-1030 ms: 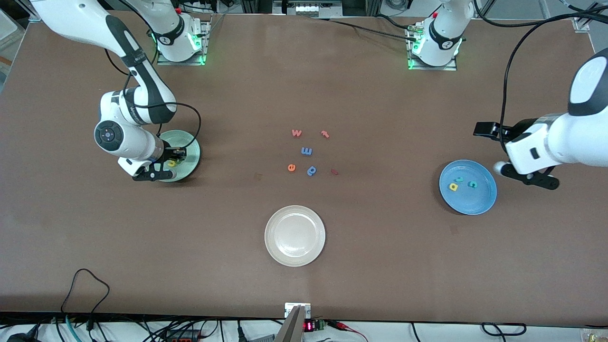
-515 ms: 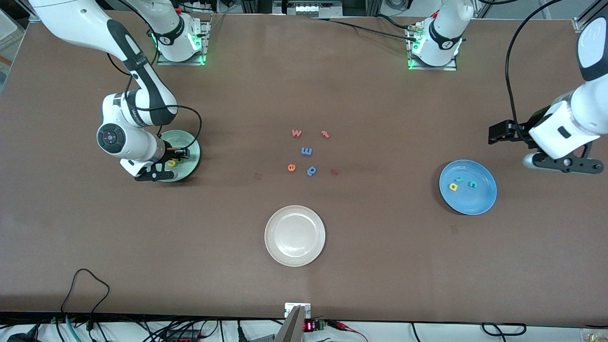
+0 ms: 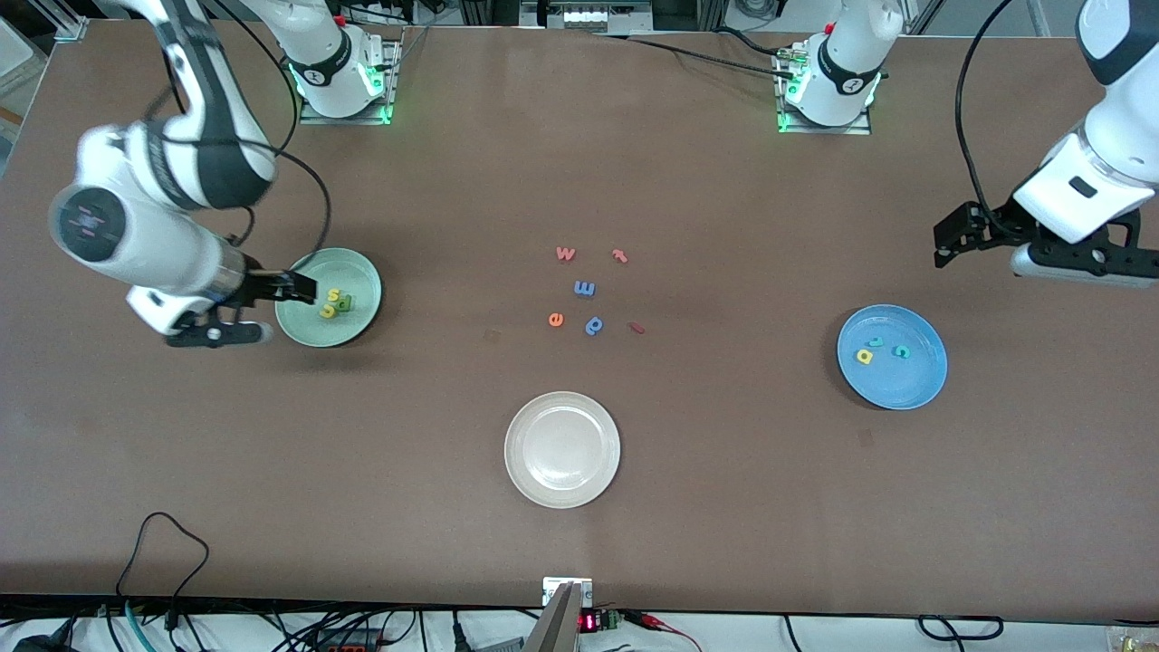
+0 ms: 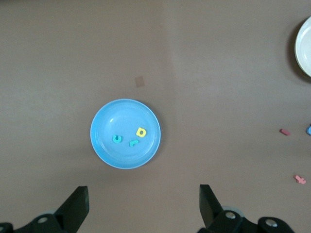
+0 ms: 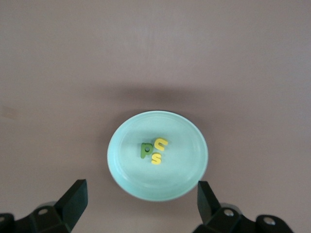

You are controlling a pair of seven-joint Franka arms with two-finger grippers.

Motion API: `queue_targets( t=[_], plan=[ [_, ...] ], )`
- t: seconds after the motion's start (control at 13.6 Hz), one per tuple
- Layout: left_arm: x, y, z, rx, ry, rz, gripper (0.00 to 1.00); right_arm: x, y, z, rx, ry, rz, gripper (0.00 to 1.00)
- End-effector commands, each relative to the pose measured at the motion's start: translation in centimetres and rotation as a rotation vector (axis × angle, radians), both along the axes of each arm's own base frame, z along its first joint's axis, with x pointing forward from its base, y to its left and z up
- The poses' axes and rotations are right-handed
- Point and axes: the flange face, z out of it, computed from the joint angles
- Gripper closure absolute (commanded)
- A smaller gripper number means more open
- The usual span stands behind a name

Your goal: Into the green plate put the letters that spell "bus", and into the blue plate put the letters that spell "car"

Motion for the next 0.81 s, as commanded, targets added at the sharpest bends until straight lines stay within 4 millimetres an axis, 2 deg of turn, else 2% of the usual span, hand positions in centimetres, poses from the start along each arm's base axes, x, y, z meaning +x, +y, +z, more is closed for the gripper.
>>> queue_targets(
  t=[0.0, 0.15, 0.29, 0.44, 0.74],
  plan=[
    [-1.7, 0.1, 0.2, -0.009, 0.006, -0.008, 0.00, 0.4, -1.9, 8.1, -0.007, -0.032, -0.027, 0.00],
    [-1.8, 0.2, 0.3, -0.008, 0.018, -0.006, 0.00, -0.2, -4.7, 13.0, -0.020, -0.052, -0.068, 0.00],
    [-1.9, 0.5, 0.1, -0.005, 0.038, 0.004, 0.00, -1.5, -6.2, 16.0, -0.027, -0.046, -0.091, 0.00],
    [-1.7, 0.3, 0.2, -0.005, 0.034, 0.000, 0.00, -1.8, -6.5, 16.7, -0.025, -0.059, -0.096, 0.00],
    [-1.7, -0.1, 0.3, -0.004, 0.036, -0.005, 0.00, -1.7, -6.5, 16.6, -0.023, -0.061, -0.058, 0.00]
  ],
)
